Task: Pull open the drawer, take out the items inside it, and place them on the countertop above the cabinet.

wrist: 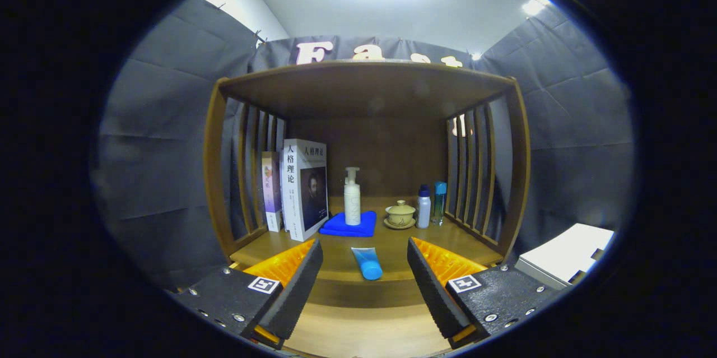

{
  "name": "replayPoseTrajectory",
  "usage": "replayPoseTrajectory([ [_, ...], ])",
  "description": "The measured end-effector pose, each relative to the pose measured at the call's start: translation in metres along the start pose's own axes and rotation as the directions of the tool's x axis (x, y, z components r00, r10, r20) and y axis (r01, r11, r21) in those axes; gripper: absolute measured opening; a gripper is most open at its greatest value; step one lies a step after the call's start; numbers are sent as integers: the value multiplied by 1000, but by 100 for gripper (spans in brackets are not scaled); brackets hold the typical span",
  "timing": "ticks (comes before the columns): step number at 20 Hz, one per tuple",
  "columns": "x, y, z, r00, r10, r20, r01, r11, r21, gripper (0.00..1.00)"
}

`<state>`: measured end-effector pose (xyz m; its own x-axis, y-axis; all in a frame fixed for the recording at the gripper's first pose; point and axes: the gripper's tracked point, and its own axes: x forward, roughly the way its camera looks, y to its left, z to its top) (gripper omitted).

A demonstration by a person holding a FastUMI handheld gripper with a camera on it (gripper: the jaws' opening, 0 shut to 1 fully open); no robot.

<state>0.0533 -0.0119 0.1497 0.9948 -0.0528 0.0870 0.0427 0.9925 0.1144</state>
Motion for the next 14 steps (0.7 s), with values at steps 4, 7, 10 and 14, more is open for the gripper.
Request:
replayPoseTrajectory([
  [4,-40,5,-6,1000,1,26,-1,1000,5,94],
  [7,-65,12,-16,999,7,42,-6,1000,-18,94],
  [10,-83,23,-32,999,31,43,-29,998,-59,93],
  [14,-103,39,-60,999,52,0,-52,996,-76,94],
])
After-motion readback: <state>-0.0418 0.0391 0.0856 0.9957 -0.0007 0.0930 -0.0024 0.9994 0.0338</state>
